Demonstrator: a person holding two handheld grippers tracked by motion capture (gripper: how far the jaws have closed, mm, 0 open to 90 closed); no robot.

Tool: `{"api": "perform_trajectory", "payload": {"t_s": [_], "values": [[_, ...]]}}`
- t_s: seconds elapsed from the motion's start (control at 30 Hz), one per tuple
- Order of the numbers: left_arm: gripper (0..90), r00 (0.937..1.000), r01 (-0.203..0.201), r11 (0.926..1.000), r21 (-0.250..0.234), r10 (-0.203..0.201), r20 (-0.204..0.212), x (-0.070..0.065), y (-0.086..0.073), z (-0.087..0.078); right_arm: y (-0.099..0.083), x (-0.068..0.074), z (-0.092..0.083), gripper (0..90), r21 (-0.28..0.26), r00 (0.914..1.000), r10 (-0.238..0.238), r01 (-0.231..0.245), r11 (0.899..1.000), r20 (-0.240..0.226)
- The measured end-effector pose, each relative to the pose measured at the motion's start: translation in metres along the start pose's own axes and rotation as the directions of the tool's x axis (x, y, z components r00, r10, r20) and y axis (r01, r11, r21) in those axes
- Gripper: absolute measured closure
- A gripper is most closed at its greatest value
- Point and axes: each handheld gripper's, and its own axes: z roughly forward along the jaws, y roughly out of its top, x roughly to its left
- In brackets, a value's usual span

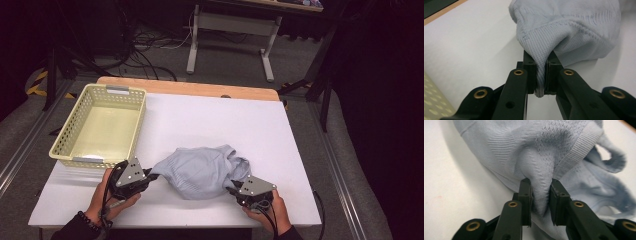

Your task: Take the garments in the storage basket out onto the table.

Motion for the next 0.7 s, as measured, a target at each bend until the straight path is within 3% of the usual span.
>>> {"api": "perform_trajectory", "payload": {"t_s": [0.13, 0.27, 0.43, 0.5, 0.7], "values": [[83.1, 0.9998, -0.017, 0.9997, -0.016, 0.017, 0.008, -0.006, 0.005, -0.001, 0.012, -0.008, -0.016, 76.2, -0.039, 0.9986, -0.008, 0.011, 0.999, 0.052], [83.1, 0.9995, -0.03, 0.9977, -0.061, 0.031, 0.01, -0.014, 0.014, -0.003, 0.041, -0.029, -0.041, 77.9, -0.082, 0.9953, 0.004, 0.004, 0.997, 0.096], [83.1, 0.999, -0.042, 0.993, -0.111, 0.041, -0.018, -0.019, 0.019, -0.004, 0.09, -0.057, -0.057, 79.0, -0.053, 0.9923, -0.024, 0.031, 0.998, 0.122], [83.1, 0.9992, -0.033, 0.9932, -0.112, 0.03, -0.026, -0.018, 0.018, -0.003, 0.107, -0.071, -0.052, 78.6, -0.008, 0.9966, -0.007, 0.008, 1.0, 0.082], [83.2, 0.9978, -0.045, 0.995, -0.09, 0.04, -0.053, -0.017, 0.015, -0.002, 0.126, -0.097, -0.01, 78.7, 0.074, 0.9971, 0.01, -0.016, 0.997, 0.076]]}}
